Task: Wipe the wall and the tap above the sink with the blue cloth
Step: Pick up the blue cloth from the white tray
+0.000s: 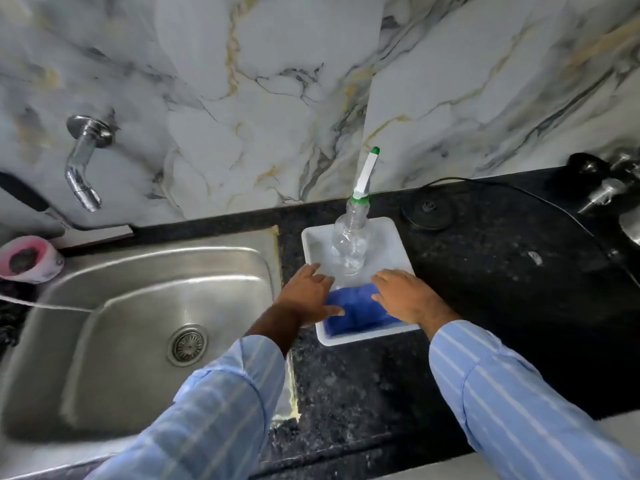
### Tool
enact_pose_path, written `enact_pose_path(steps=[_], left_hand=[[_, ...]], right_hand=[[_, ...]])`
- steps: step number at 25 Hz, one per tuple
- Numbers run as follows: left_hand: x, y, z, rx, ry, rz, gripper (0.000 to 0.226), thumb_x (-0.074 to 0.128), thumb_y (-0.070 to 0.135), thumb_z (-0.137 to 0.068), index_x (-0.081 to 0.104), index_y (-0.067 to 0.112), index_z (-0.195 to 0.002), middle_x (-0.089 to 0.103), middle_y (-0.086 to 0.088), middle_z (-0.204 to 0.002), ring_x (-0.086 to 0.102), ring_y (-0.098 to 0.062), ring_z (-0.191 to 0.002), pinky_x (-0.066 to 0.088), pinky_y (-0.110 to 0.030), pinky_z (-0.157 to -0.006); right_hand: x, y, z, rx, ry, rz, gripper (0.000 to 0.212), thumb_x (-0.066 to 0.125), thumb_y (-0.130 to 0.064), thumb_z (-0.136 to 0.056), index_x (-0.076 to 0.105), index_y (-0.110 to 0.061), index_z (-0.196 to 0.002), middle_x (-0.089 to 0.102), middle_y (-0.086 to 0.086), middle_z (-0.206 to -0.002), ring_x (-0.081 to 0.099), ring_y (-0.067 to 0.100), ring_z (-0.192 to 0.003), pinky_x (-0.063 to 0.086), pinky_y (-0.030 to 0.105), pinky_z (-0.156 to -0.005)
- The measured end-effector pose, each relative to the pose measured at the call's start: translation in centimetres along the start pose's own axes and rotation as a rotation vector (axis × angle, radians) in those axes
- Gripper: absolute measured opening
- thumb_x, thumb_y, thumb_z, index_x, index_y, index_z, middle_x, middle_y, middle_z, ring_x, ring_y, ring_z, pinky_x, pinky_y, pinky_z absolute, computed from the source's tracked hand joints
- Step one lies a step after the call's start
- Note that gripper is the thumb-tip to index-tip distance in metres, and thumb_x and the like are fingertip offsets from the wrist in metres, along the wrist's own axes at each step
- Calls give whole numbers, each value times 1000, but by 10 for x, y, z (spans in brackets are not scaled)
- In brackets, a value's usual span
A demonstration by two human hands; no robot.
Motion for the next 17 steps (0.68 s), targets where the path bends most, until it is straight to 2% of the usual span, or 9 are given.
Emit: enact_pose_path(steps=[4,6,7,9,11,15,16,17], left_hand=[[26,13,-21,8,-7,-204,57,41,63,-89,62,24,-125,67,0,-130,26,-25,-147,-2,-49,-121],[27,16,-27,-25,-6,-239,45,45,53,-92,64,24,-121,71,0,-121,32,-27,-144,-4,-52,-119],[26,18,-29,-36,-3,-257,40,48,47,-93,66,23,-119,72,-1,-118,36,-28,-140,-3,-53,-119],[23,20,-33,-40,22,-285,32,51,39,-94,70,22,-113,72,-1,-109,47,-26,-125,4,-50,-121],[18,22,-33,-35,31,-265,31,53,37,-93,72,22,-111,72,0,-105,51,-23,-115,14,-44,-121],[-9,23,-26,-58,-19,-66,29,61,38,-85,74,26,-107,73,2,-100,58,-19,-106,18,-44,-120],[-18,21,-23,-81,-36,24,27,62,37,-82,73,27,-105,73,2,-99,59,-19,-102,28,-43,-116],[-28,19,-20,-107,-47,123,26,64,35,-80,72,26,-103,72,1,-99,61,-19,-98,42,-40,-106]], right_hand=[[28,18,-16,53,-66,9,63,37,-39,-121,20,-12,-175,22,9,-179,21,28,-167,19,41,-137],[36,18,-23,30,-72,46,61,38,-37,-121,21,-13,-174,23,10,-179,23,29,-167,20,41,-136],[36,18,-26,37,-51,69,57,42,-32,-120,29,-12,-171,32,12,-174,32,31,-162,27,41,-134],[30,15,-30,63,9,133,41,51,-23,-117,50,-13,-156,51,11,-154,53,30,-142,43,39,-121],[23,14,-30,83,-9,153,31,54,-19,-115,62,-13,-144,56,9,-142,59,29,-130,51,39,-110],[0,20,-22,95,-138,32,28,56,-21,-112,66,-12,-136,62,9,-137,67,32,-120,56,39,-97],[-10,20,-19,93,-180,2,27,56,-23,-111,65,-13,-135,64,10,-135,68,31,-115,55,38,-92],[-19,20,-16,83,-200,-20,27,56,-25,-111,65,-13,-134,66,11,-133,67,30,-108,52,36,-86]])
Point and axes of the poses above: each hand's wrist, its own z-axis away from the middle knuckle, its own x-axis out of the palm, y = z × x, the point moved 5 cm from there along -z, towards the middle knuckle
